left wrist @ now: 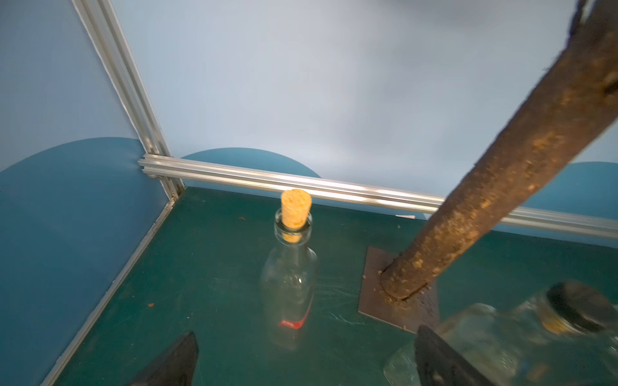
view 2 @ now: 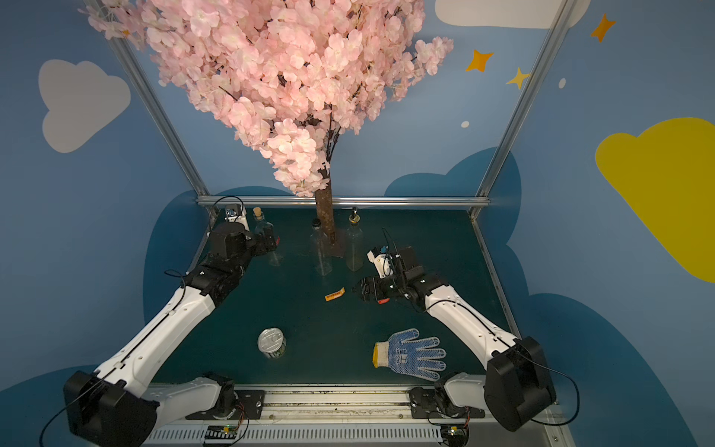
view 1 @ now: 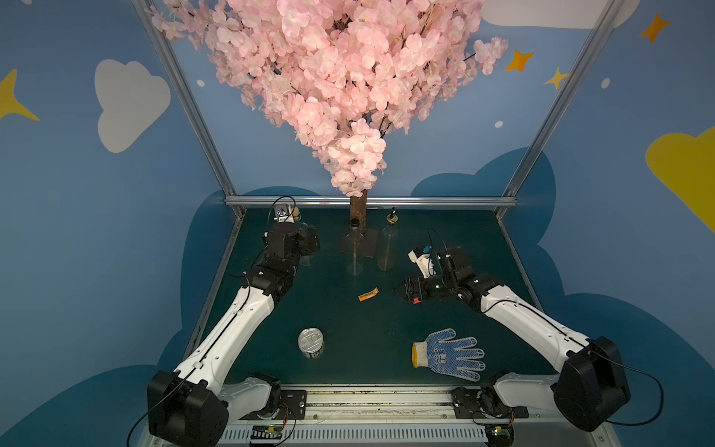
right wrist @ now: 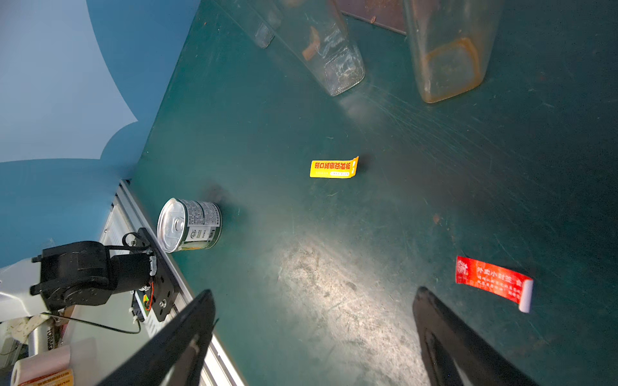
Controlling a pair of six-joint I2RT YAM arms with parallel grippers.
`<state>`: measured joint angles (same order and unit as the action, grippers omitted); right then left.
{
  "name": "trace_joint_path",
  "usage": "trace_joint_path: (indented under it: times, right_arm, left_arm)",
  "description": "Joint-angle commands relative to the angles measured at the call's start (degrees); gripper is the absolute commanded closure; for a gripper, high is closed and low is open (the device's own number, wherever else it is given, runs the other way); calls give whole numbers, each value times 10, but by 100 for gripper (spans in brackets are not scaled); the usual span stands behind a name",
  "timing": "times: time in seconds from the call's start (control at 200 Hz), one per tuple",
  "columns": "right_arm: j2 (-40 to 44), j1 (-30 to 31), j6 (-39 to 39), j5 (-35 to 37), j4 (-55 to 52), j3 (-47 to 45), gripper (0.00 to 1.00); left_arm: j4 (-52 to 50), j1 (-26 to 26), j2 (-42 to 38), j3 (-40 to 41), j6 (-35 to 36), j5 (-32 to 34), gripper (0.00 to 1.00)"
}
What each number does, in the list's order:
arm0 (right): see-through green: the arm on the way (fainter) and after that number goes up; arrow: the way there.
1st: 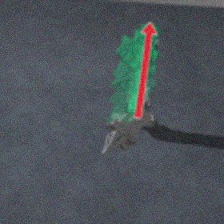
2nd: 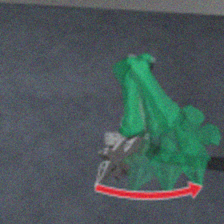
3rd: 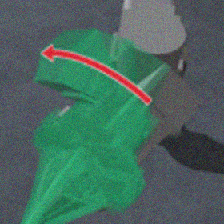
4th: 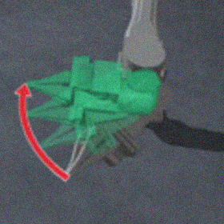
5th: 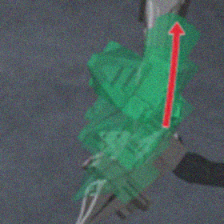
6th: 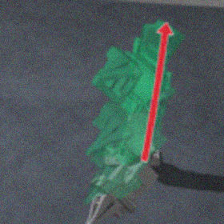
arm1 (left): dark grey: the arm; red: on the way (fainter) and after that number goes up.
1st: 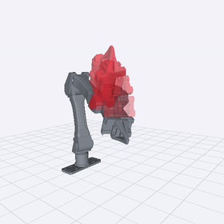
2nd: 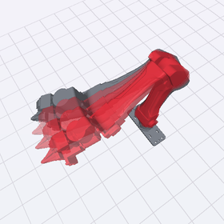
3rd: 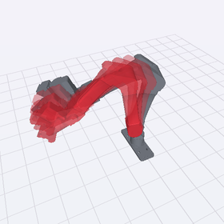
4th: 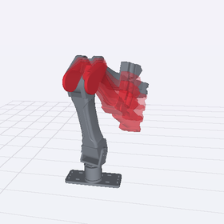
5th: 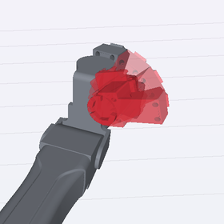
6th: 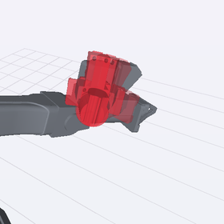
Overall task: Remove the label from the bottle
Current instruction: Pick up the bottle from the center of the board.
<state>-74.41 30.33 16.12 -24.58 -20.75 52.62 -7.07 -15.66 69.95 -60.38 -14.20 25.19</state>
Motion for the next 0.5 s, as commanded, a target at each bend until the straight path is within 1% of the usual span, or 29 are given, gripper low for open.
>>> trace_joint_path:
  times: [0.0,0.155,0.305,0.496]
  right_arm:
    - [13,2,-9,4,-7,18,8]
    - [11,2,-9,3,-6,18,8]
    - [11,2,-9,-1,-4,18,8]
    - [5,1,-10,-2,-4,20,8]
  left_arm:
    - [62,21,27,-13,22,-25,0]
    - [124,32,84,-27,47,-51,0]
    - [186,38,131,-40,70,-47,0]
    - [217,45,187,-73,92,-29,0]
